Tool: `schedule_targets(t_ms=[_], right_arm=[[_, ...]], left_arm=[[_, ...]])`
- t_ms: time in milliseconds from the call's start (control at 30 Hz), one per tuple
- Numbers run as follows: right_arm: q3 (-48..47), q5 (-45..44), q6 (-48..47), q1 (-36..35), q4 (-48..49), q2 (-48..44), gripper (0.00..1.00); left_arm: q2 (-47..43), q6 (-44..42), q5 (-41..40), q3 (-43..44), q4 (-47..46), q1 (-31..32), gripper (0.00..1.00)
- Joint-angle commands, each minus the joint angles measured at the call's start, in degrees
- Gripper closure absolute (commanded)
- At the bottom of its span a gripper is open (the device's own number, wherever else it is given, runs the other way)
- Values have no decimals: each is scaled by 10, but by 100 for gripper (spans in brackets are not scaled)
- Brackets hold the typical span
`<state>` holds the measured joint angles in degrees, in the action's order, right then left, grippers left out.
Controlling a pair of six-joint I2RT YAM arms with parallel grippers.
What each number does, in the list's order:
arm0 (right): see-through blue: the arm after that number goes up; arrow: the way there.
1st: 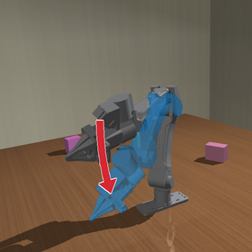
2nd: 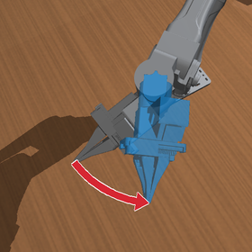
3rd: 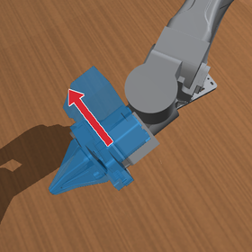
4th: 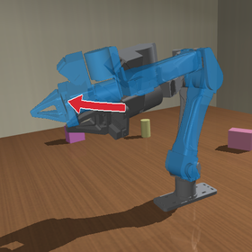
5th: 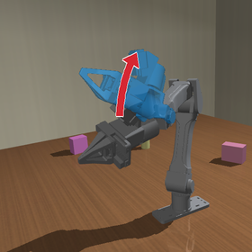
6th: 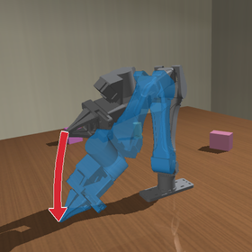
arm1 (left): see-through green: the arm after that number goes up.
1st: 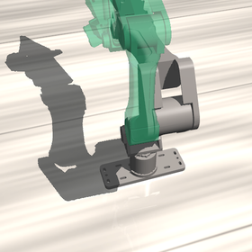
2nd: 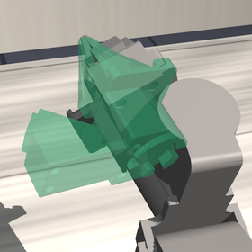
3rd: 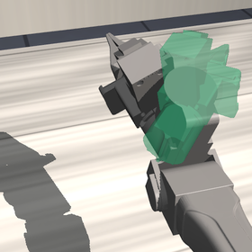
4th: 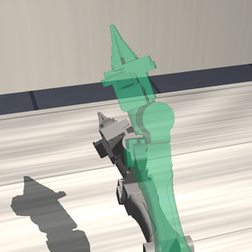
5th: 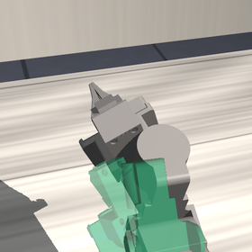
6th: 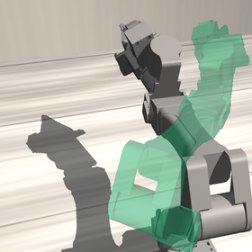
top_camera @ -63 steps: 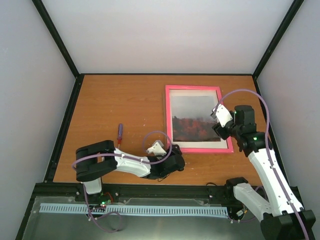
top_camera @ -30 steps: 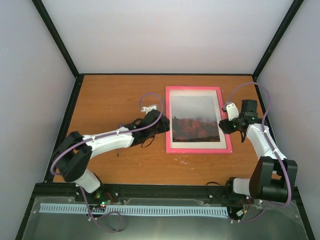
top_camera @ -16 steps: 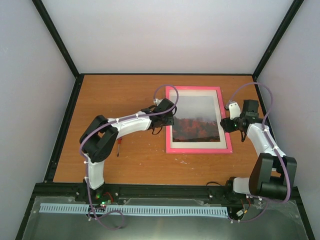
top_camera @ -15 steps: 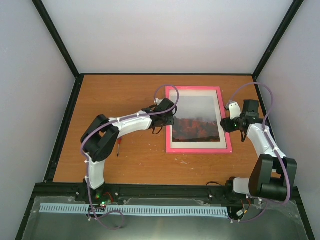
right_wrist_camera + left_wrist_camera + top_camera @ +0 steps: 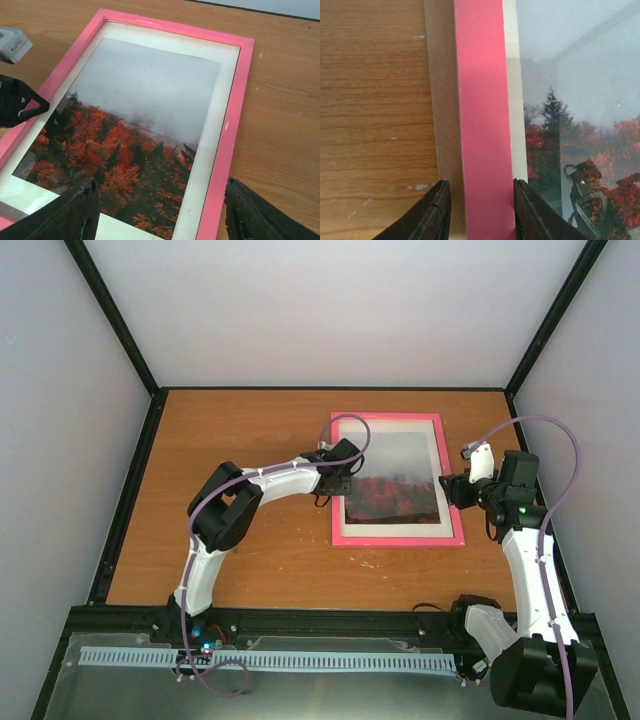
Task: Take the photo out of the frame
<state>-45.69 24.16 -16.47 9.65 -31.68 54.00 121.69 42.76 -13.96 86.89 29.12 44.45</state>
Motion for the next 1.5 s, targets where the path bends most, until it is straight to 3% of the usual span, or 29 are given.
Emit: schedule_targets(t_ms=[0, 200, 400, 633, 800, 1167, 1467], right_arm=[[13, 30, 15, 4, 21, -2, 33], [11, 28, 9, 4, 18, 11, 33], [12, 25, 7, 4, 21, 12, 33], [10, 22, 4, 3, 20, 16, 34], [9, 26, 3, 4, 19, 6, 34], [9, 51, -2, 4, 16, 4, 34], [5, 70, -6, 4, 10, 18, 34]], left_arm=[[15, -13, -4, 35, 9, -4, 68], [15, -9, 0, 39, 3, -3, 82], [-45, -9, -10, 4, -20, -5, 94], [-143, -16, 34, -80, -88, -24, 99], [-175, -30, 19, -115, -73, -50, 99], [-315, -87, 8, -285, -90, -222, 99], [-410, -68, 8, -382, -53, -372, 99]])
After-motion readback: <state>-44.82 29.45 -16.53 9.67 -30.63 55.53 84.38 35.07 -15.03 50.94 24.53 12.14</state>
